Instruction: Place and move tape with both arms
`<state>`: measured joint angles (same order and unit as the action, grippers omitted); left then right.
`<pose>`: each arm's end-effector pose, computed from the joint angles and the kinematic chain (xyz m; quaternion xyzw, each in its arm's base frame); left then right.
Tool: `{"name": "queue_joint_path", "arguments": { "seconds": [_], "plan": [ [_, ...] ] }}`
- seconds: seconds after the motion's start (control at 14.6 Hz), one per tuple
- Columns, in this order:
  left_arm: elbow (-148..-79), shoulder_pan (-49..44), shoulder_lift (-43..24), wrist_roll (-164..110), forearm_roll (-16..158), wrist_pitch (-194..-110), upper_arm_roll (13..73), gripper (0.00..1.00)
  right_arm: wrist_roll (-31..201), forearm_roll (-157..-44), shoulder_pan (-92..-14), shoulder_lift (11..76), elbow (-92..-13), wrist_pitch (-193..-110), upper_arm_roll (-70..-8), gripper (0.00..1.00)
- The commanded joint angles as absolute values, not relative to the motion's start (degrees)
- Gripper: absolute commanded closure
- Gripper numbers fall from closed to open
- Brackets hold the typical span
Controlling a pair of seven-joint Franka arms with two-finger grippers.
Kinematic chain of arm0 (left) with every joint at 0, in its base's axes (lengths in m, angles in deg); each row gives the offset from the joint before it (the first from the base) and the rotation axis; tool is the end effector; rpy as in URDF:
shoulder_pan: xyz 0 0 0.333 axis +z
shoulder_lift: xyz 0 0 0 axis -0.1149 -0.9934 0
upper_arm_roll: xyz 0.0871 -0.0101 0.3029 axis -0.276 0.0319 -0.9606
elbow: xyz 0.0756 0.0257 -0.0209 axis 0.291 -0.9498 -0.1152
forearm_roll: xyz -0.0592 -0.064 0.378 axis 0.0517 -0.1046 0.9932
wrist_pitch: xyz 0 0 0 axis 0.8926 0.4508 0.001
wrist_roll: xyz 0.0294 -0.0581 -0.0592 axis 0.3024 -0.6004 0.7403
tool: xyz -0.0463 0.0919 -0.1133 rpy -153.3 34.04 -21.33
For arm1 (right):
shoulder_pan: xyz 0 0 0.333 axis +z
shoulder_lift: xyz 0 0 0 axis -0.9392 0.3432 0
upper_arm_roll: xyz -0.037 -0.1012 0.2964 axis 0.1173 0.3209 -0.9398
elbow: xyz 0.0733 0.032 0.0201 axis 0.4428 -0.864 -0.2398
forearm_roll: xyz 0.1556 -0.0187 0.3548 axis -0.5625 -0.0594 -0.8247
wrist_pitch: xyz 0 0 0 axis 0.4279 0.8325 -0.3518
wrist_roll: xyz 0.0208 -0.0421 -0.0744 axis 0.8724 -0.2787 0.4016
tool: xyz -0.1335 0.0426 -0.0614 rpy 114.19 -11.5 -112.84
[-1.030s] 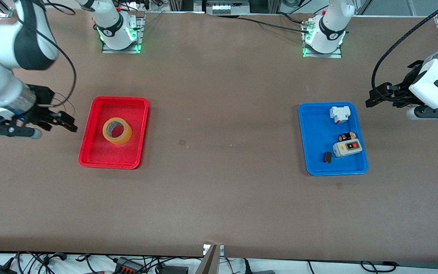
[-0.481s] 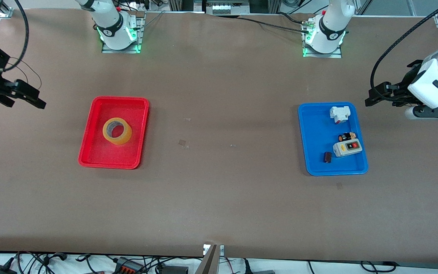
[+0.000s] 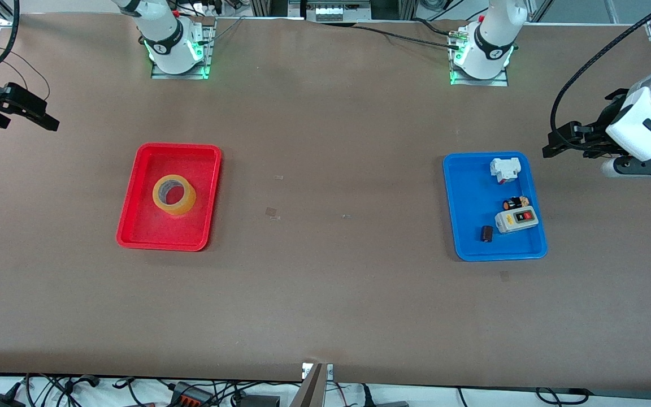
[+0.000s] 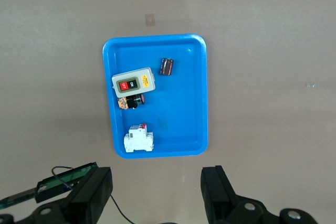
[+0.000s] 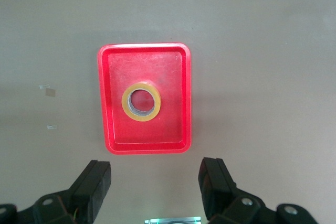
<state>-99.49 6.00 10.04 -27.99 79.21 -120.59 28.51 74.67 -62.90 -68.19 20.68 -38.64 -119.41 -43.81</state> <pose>0.5643 -0.0469 0.5452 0.9981 0.0079 -0.0607 0.0078 0.5389 0.0075 0.6010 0.9990 -0.0384 -0.0229 0.0070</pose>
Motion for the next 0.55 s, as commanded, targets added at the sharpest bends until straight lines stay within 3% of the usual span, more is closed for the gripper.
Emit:
{"name": "queue_joint_path", "arguments": {
  "seconds": [0.0, 0.48],
  "plan": [
    [-100.33, 6.16, 12.53, -28.36, 80.3, -119.13, 28.62, 0.0, 74.0, -62.06, -68.43, 18.31, -42.66, -121.87, -44.48, 0.01],
    [-99.72, 6.16, 12.71, -28.44, 80.38, -118.34, 28.62, 0.0, 74.0, -61.7, -68.43, 18.75, -42.75, -122.58, -44.48, 0.02]
  ]
}}
